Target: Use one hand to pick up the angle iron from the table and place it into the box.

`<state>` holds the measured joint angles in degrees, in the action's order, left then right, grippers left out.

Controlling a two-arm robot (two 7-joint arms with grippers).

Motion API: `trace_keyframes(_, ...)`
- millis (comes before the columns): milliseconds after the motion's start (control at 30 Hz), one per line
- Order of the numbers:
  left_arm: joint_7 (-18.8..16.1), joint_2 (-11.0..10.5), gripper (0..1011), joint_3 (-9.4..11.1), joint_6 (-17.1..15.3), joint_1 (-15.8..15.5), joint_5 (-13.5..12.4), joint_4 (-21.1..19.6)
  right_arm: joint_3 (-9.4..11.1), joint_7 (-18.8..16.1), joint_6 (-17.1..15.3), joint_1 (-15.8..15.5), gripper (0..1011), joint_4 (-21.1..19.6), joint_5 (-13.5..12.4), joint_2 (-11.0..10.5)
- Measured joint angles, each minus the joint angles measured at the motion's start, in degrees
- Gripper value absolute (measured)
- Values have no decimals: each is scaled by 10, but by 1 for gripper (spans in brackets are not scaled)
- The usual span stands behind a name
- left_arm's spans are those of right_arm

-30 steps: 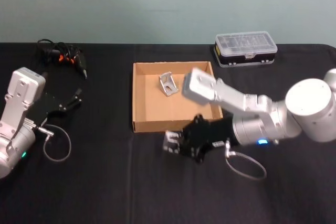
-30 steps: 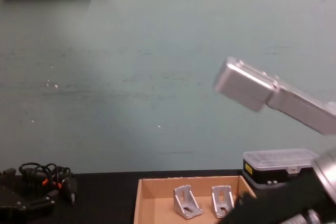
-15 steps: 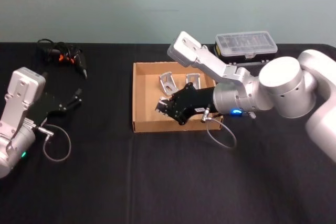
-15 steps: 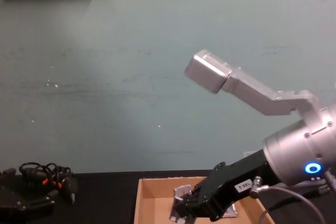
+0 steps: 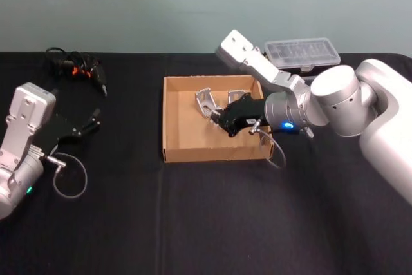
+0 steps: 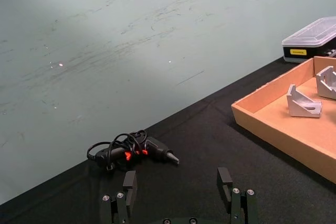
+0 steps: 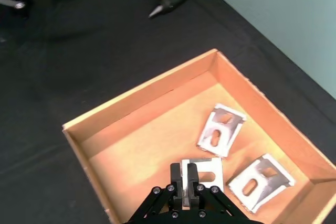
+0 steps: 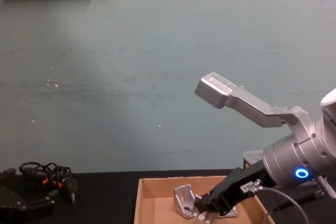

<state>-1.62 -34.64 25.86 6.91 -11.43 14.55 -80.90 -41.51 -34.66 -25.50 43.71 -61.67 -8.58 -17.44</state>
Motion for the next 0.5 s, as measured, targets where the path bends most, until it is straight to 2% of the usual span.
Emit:
trace_keyframes(333, 0, 0, 1000, 0, 0, 0, 0, 0, 17, 4, 13, 6, 66, 42, 1, 22)
trace_keyframes(500, 0, 0, 1000, 0, 0, 0, 0, 0, 17, 4, 13, 6, 66, 41, 1, 22)
